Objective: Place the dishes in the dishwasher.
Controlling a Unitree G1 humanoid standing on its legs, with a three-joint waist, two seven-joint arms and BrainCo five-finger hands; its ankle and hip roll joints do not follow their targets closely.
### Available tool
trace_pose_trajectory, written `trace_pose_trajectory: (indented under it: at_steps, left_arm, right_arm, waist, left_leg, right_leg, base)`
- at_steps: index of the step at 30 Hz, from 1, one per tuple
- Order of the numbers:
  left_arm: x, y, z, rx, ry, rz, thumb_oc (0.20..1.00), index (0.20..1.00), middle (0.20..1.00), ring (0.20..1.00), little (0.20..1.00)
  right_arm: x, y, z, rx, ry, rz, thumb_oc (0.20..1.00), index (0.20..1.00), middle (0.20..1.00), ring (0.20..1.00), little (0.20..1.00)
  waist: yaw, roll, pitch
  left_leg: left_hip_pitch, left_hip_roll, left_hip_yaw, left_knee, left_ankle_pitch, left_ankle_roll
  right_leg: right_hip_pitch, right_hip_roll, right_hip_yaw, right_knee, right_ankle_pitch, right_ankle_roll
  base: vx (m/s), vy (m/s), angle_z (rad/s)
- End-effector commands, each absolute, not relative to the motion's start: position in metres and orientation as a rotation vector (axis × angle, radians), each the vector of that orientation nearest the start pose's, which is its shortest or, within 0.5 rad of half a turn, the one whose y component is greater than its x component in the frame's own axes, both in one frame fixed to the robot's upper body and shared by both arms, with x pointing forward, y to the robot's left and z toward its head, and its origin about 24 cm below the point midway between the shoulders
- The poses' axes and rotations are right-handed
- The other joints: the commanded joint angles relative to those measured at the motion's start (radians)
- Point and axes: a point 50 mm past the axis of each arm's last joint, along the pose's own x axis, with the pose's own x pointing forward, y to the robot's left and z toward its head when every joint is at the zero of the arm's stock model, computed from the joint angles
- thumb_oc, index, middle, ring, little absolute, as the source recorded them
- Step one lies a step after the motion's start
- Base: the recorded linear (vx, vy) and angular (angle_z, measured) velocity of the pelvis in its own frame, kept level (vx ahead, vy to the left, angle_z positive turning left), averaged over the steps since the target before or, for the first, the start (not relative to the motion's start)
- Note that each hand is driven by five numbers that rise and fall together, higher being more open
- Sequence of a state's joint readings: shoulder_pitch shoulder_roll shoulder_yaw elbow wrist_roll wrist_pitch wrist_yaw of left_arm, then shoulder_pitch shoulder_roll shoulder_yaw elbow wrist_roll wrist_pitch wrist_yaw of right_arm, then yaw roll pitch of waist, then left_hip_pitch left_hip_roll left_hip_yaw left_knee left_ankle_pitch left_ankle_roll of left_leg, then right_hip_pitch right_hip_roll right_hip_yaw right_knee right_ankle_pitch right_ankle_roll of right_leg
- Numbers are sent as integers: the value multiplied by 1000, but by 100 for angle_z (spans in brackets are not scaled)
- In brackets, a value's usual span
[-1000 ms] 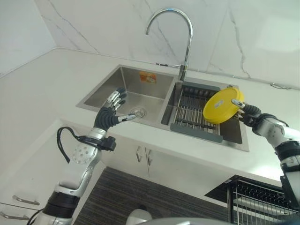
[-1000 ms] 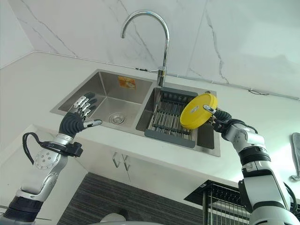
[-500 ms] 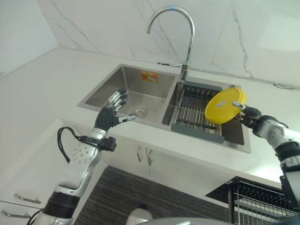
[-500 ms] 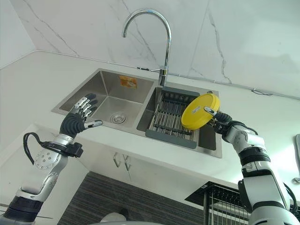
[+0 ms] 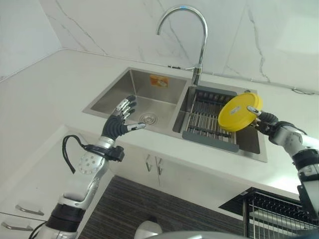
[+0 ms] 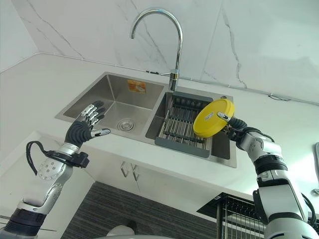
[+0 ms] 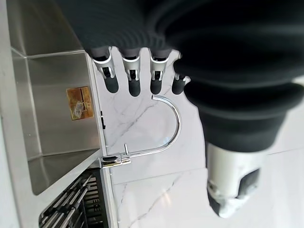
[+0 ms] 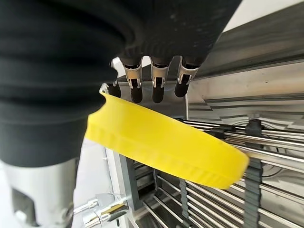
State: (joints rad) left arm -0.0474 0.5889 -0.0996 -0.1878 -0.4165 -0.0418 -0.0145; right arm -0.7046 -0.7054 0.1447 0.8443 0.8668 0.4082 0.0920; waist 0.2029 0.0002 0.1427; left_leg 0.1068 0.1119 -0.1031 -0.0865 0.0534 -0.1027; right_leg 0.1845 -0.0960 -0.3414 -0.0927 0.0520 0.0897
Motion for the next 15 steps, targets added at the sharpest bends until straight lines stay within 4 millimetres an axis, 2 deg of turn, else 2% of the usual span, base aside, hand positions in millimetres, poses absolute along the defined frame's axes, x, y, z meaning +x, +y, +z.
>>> trace_pose_trajectory:
  at_steps: [1,15]
  left_arm:
    - [259,198,135,171,-293,-271,1000,1000,1000,1000,1000]
    - [260,200,135,182,-275,-274,1000,1000,1000,1000,1000]
  right_arm:
    - [372,-299,149,238,268,-110,1000,1000,1000,1000,1000]
    - [373,-301,147,239,299,-115,1000,1000,1000,1000,1000]
  waist:
    - [28,-11,-29]
    - [42,-7,-34]
  left_leg:
    - [28,0,11,-1,-111,-2]
    - [20,-2,-3,-1,-105,-4]
  right_leg:
    - [29,-51,57,5,-138,36]
    - [30,-55,46,5,-139,39]
  base:
    - [0,0,0]
    - [-11,4,2]
